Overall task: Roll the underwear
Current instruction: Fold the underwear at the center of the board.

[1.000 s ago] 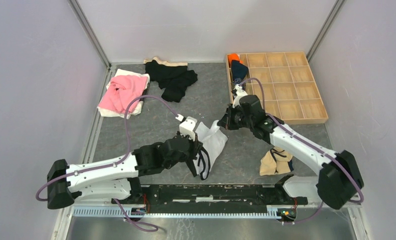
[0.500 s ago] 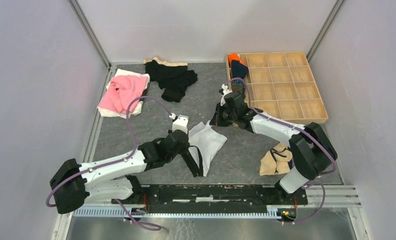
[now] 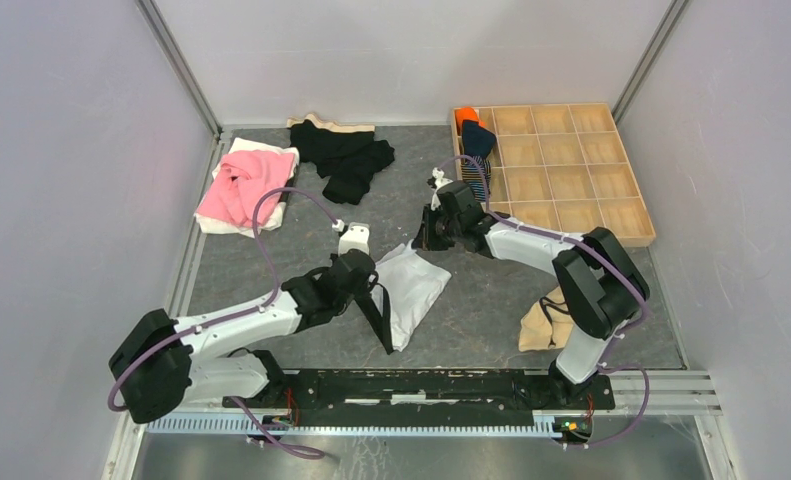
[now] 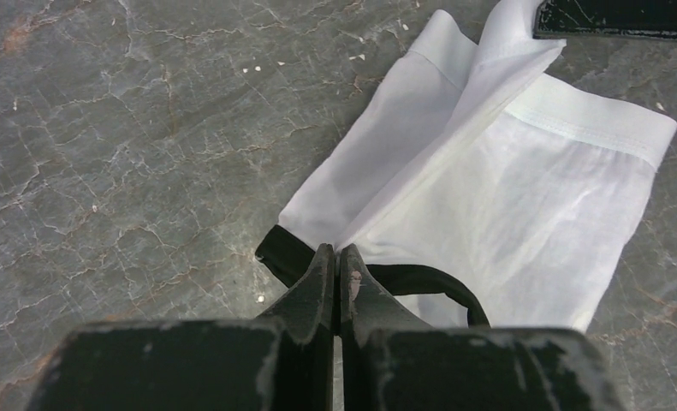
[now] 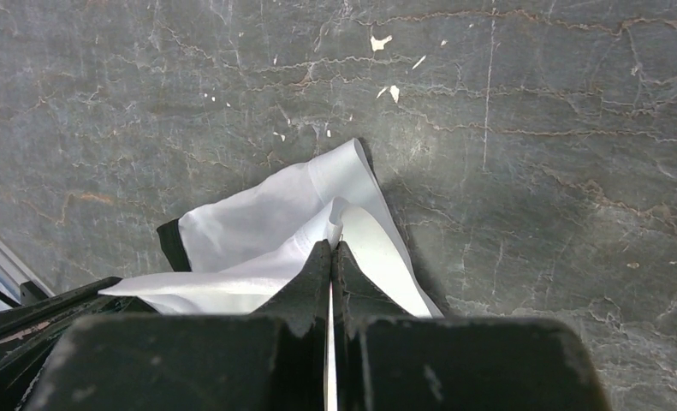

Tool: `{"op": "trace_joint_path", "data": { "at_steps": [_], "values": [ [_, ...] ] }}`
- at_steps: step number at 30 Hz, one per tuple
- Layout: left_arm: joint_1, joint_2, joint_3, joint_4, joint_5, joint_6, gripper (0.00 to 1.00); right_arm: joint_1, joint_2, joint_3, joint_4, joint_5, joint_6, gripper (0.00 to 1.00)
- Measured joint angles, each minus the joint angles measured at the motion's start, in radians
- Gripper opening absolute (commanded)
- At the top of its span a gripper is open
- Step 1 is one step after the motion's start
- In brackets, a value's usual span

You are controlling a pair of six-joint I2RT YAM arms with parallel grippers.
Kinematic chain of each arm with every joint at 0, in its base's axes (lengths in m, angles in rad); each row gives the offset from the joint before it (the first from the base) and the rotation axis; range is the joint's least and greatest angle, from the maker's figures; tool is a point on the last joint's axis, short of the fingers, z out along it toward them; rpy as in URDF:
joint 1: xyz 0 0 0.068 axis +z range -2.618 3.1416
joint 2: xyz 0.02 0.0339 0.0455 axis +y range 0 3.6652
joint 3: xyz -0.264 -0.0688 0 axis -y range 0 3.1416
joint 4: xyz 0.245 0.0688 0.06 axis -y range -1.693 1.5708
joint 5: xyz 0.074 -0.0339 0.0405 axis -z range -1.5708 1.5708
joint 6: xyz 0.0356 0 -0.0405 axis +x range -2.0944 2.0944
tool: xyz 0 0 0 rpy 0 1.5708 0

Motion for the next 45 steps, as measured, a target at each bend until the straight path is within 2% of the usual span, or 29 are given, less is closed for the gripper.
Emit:
{"op": "trace_joint_path", "data": {
  "at_steps": [8,11,13,14,18,19,21,24,26,28,31,34,40,45],
  "values": [
    [0.035,0.067,0.000,0.048,-0.009,0.031,0.06,0.000,0.021,0.014,0.006,0.001,-0.013,0.02],
    [0.043,0.103,0.000,0.062,-0.013,0.035,0.11,0.000,0.023,0.016,0.008,0.002,-0.020,0.13],
    [0.047,0.124,0.000,0.067,-0.018,0.035,0.19,0.000,0.023,0.017,0.008,0.000,-0.028,0.20],
    [0.047,0.130,0.000,0.067,-0.021,0.035,0.29,0.000,0.023,0.018,0.010,-0.002,-0.032,0.24],
    [0.047,0.131,0.000,0.057,-0.055,0.036,0.52,0.000,0.023,0.022,0.029,-0.014,-0.054,0.42],
    [0.049,0.128,0.000,0.047,-0.072,0.035,0.54,0.000,0.021,0.023,0.032,-0.014,-0.062,0.49],
    [0.051,0.114,0.000,0.028,-0.096,0.034,0.58,0.000,0.016,0.023,0.032,-0.008,-0.080,0.56],
    [0.052,0.071,0.000,-0.007,-0.128,0.034,0.59,0.000,-0.014,0.023,0.027,0.009,-0.111,0.59],
    [0.052,0.038,0.001,-0.029,-0.143,0.034,0.58,0.000,-0.058,0.020,0.023,0.018,-0.138,0.56],
    [0.052,0.005,0.002,-0.043,-0.143,0.034,0.53,0.000,-0.106,0.008,0.023,0.020,-0.161,0.47],
    [0.051,-0.064,0.002,-0.034,-0.077,0.034,0.40,0.000,-0.206,-0.054,0.031,0.013,-0.190,0.28],
    [0.039,-0.122,0.001,0.025,0.044,0.035,0.27,0.000,-0.285,-0.142,0.037,-0.012,-0.196,0.16],
    [-0.110,-0.086,-0.012,0.173,0.171,0.035,0.12,0.032,-0.304,-0.242,0.003,-0.036,-0.207,0.05],
    [-0.225,0.065,-0.035,0.248,0.171,0.034,0.08,0.047,-0.299,-0.261,-0.024,0.012,-0.211,0.02]
  ]
}}
